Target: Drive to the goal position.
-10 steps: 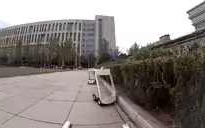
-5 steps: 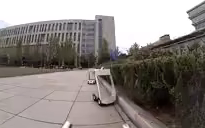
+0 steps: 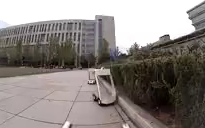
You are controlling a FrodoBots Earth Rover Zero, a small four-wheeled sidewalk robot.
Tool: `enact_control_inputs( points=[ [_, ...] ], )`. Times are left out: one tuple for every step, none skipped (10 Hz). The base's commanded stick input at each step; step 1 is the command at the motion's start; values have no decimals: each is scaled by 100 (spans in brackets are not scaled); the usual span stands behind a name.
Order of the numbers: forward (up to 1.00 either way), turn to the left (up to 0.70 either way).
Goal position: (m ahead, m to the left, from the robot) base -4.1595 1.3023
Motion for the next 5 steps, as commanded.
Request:
enact_control_inputs(
  points=[
    [6, 0],
    [6, 0],
    [6, 0],
    [6, 0],
    [6, 0]
  ],
)
